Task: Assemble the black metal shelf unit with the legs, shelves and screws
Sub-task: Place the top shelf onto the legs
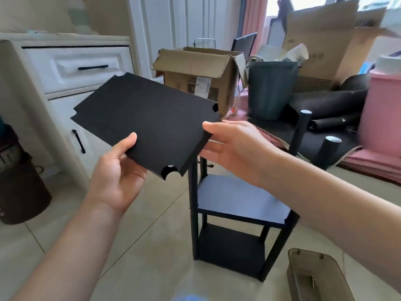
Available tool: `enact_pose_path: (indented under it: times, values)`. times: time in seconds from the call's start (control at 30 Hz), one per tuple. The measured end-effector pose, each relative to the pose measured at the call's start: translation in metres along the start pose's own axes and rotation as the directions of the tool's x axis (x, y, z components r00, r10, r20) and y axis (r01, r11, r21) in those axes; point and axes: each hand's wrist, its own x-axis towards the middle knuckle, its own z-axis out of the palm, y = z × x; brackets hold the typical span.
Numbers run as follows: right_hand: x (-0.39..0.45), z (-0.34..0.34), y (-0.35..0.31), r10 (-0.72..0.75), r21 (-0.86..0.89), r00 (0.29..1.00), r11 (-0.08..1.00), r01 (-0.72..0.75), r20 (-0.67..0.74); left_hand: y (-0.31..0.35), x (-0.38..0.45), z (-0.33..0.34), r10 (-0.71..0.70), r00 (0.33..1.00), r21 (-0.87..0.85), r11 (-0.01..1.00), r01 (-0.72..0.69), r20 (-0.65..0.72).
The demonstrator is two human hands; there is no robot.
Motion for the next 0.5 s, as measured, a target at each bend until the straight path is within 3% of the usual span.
enact_pose_path:
  times: [0.2,0.5]
  values:
    - [-0.006,-0.014,-0.046,-0.05,0.02,0.999,0.999,0.05,-0.019,0.006,-0.003,0.057,0.06,0.994,-0.09,0.995,-0.052,0.089]
    - [-0.017,-0.074,-0.095,-0.033,-0.014,0.982,0.999,0.031,-0.183,-0.031,0.003,0.124,-0.036,0.986,-0.124,0.991,0.056,0.162]
